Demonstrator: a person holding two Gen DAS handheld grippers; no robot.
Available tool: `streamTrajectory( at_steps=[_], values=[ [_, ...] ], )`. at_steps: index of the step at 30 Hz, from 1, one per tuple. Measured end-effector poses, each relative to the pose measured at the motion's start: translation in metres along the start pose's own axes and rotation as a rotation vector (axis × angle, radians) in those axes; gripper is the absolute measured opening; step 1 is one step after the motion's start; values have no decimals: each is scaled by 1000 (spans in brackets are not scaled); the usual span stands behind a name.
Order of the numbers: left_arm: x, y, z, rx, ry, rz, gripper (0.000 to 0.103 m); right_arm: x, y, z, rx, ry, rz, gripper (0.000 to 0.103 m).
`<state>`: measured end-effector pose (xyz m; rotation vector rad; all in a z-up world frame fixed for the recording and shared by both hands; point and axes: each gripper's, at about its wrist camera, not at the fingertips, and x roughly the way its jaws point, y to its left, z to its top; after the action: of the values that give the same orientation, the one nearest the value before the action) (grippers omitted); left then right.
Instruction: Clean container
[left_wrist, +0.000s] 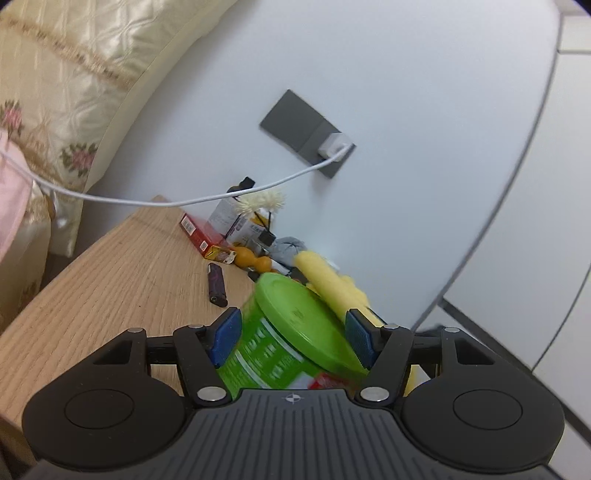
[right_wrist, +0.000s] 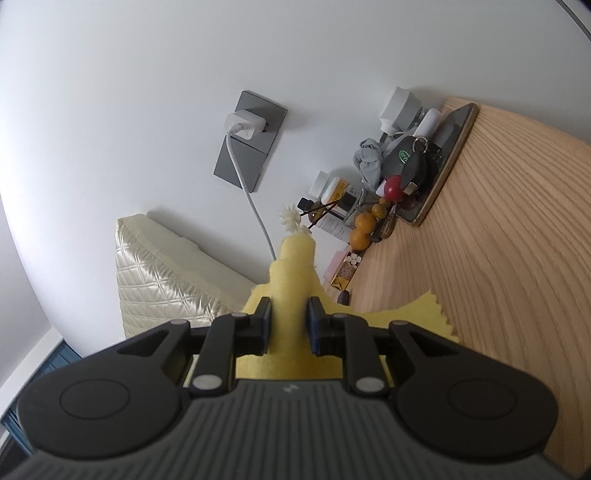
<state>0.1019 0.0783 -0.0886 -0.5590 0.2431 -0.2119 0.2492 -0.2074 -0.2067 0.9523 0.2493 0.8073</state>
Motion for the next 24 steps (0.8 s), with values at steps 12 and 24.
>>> streamTrajectory(
  at_steps=[12, 24],
  values=[
    [11, 17, 4, -123, 16, -20, 61, -30, 4, -10, 14, 46, 29, 22],
    [13, 12, 1, -76, 26, -5, 61, -12, 2, -5, 2, 29, 16, 23]
  ],
)
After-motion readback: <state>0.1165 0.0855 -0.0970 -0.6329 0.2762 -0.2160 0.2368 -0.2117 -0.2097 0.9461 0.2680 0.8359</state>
